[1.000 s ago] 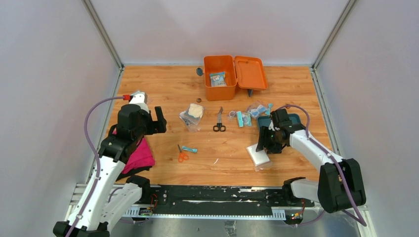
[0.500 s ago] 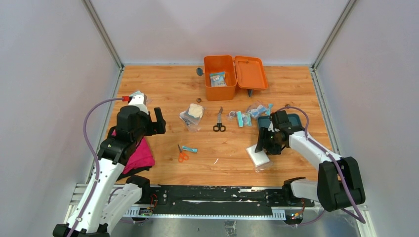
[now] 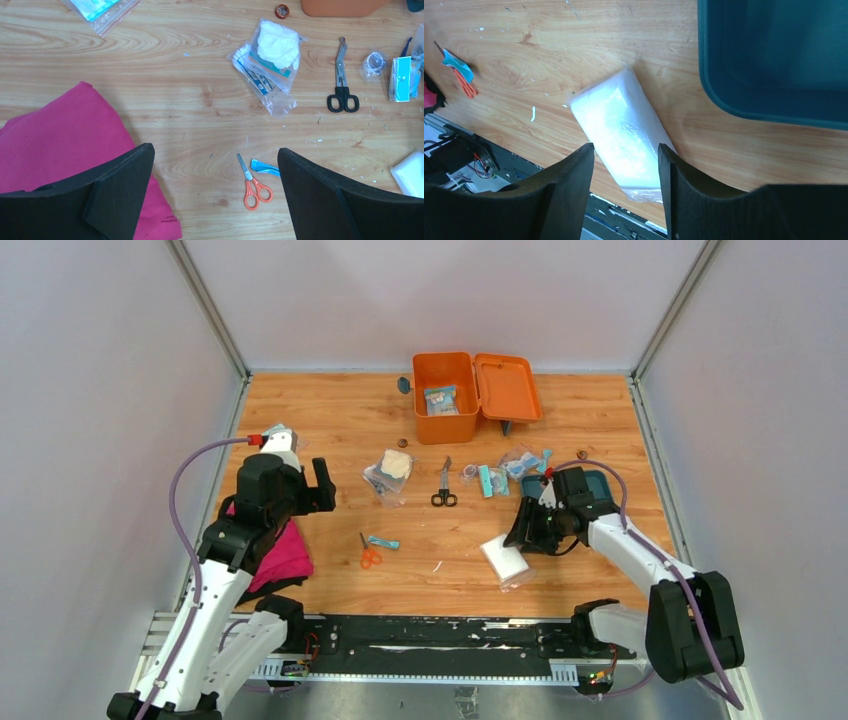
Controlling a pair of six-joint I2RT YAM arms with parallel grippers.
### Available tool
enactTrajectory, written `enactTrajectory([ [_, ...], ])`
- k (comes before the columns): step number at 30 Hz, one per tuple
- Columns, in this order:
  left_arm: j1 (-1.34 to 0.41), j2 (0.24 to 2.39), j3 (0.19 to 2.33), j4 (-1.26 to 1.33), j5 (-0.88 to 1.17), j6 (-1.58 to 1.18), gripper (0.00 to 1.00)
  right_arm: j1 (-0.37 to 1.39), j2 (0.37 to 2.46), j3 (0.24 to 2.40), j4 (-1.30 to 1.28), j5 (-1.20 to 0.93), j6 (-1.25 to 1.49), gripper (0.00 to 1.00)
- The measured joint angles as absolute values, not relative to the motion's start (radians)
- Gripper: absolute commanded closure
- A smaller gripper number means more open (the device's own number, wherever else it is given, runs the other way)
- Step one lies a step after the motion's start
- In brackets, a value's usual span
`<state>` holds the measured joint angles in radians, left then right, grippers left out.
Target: Organize the medicine kit
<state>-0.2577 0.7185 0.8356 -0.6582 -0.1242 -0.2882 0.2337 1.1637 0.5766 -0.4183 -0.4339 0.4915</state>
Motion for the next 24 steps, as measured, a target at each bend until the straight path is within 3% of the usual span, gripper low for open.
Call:
enactTrajectory([
  [5, -0.258, 0.722, 0.836, -0.658, -0.124, -0.288, 0.00, 0.234, 1.175, 0.577, -0.435, -0.422, 0.469, 0.42],
  [9, -0.258, 0.723, 0.836, -0.658, -0.124, -0.288, 0.00, 0.234, 1.205, 0.577, -0.447, -0.425, 0.433, 0.48],
  [17, -0.258, 0.722, 0.836, -0.658, -0.124, -0.288, 0.00, 0.234, 1.236, 0.577, -0.448, -0.442, 0.395, 0.76],
  [24, -0.258, 0.722, 0.835, -0.658, -0.124, -0.288, 0.00, 0.233, 1.241, 0.577, -0.440, -0.453, 0.398, 0.95],
])
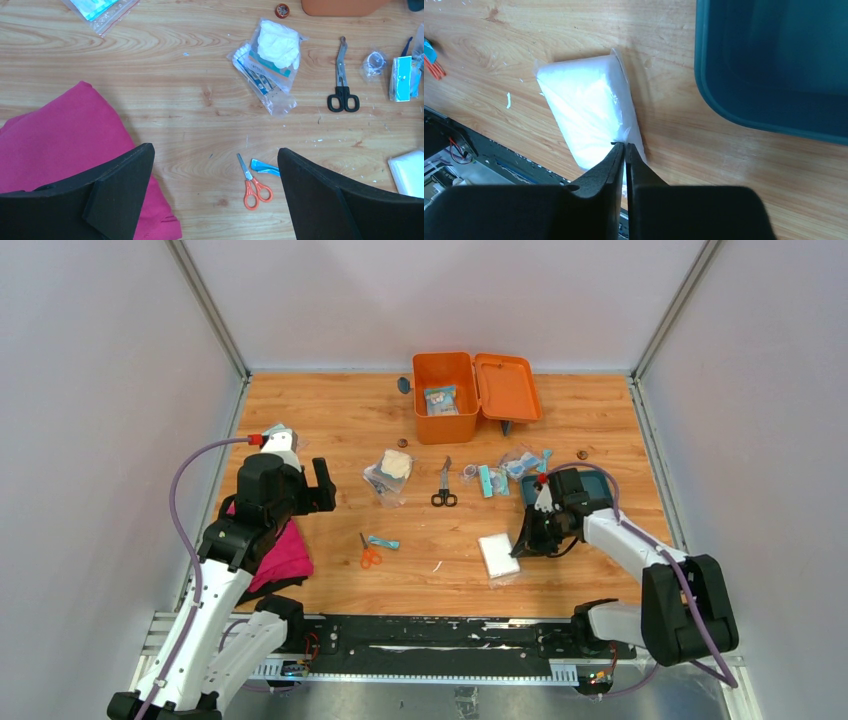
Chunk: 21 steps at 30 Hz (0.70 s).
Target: Organize the medicine kit
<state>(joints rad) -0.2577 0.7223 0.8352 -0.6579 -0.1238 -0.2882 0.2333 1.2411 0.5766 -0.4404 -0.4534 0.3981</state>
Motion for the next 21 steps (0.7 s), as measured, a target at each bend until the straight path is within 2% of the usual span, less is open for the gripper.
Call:
enactTrajectory([
  [2, -0.258, 0.723, 0.835, -0.658, -0.123, -0.289, 0.00, 0.233, 1.234, 0.577, -0.440, -0.455, 0.400, 1.00],
  [12, -0.258, 0.723, 0.835, -0.657, -0.123, -0.289, 0.00, 0.237, 1.066, 0.592, -0.445, -0.471, 0.428, 1.00],
  [21, -0.258, 0.723, 0.834, -0.657, -0.123, -0.289, 0.00, 0.247, 1.057, 0.787, -0.447, -0.460, 0.480, 1.00],
])
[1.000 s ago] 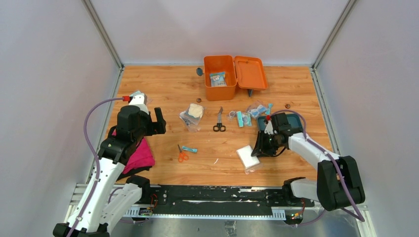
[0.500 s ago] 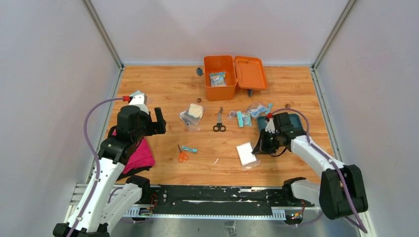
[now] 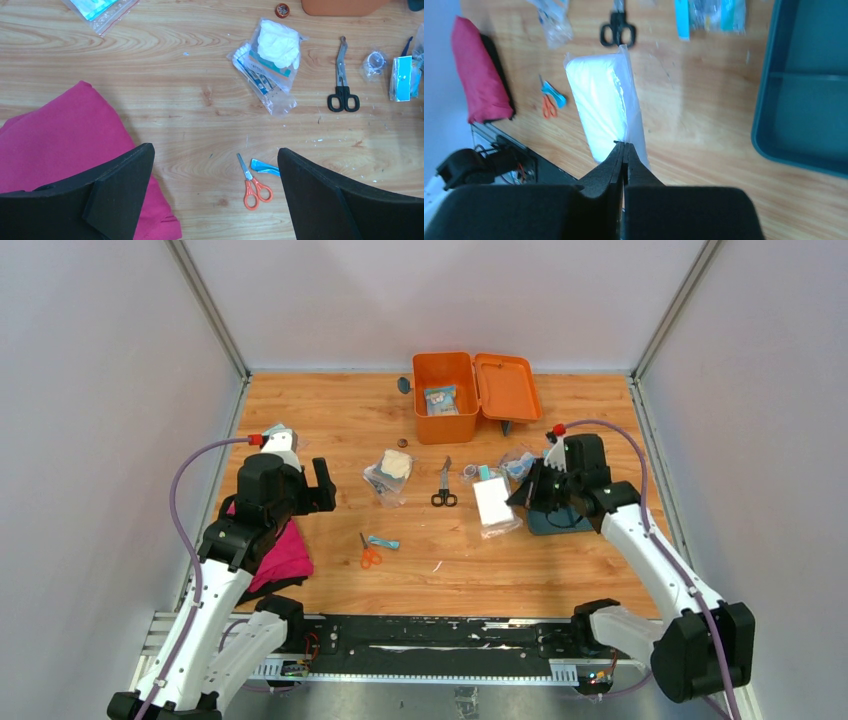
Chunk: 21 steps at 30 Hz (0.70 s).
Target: Organize the medicine kit
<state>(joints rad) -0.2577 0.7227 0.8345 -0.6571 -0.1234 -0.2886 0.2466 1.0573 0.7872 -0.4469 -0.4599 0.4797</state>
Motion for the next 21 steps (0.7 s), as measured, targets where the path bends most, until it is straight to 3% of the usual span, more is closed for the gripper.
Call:
enactTrajectory([
  [9, -0.258, 0.727, 0.832, -0.656, -0.121, -0.289, 0.00, 0.268, 1.298, 1.107, -0.358, -0.400, 0.555, 1.00],
  [21, -0.258, 0.775, 0.829, -0.653, -0.108, -0.289, 0.00, 0.299, 1.868, 1.746, -0.265, -0.340, 0.568, 1.00],
])
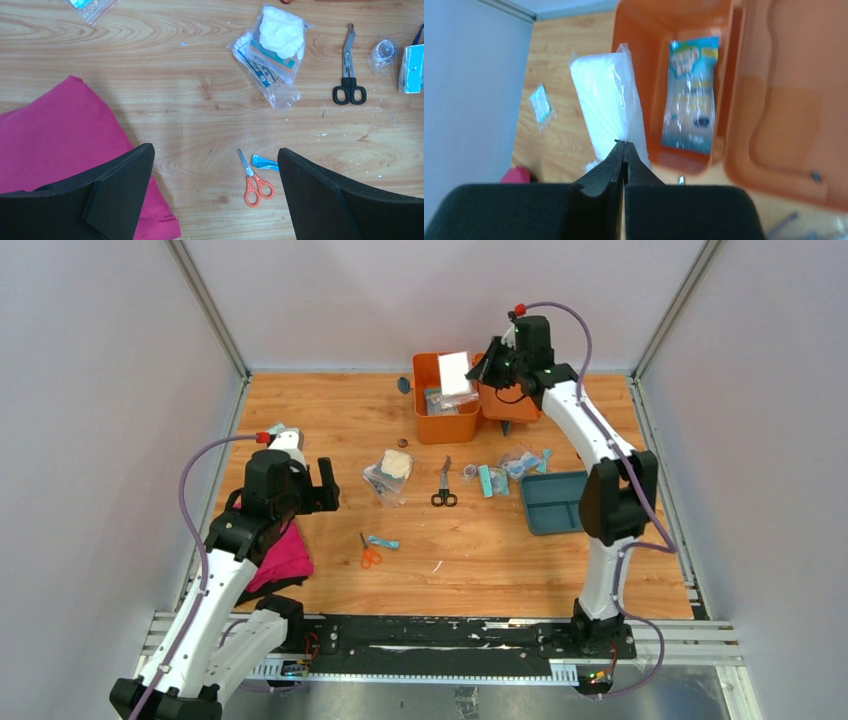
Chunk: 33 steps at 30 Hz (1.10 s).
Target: Organize the medicine kit
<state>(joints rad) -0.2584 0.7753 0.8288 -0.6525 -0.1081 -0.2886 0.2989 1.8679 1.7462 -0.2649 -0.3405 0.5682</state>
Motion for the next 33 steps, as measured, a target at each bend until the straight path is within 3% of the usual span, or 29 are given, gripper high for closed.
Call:
enactTrajectory([
  [6, -0.258, 0.778, 0.828, -0.653, -0.099, -0.289, 0.00, 0.301, 2.175, 2.101, -0.262, -0.327, 0.550, 1.00],
  [14, -0.258, 0.783, 0.828, -0.652, -0.097, -0.289, 0.00, 0.310, 2.325, 2.236, -0.305, -0.302, 0.508, 0.94],
  [22, -0.258, 0.790, 0.828, -0.652, -0.097, -0.289, 0.00, 0.322, 2.322, 2.234, -0.315, -0.290, 0.476, 0.71],
  [26, -0.259, 0.790, 0.828, -0.653, -0.097, -0.289, 0.00, 0.328, 2.265, 2.185, -0.322, -0.277, 0.450, 0.69],
  [33, -0.259, 0.790, 0.828, -0.653, -0.098, -0.289, 0.00, 0.331, 1.922, 1.917, -0.358, -0.222, 0.376, 0.67],
])
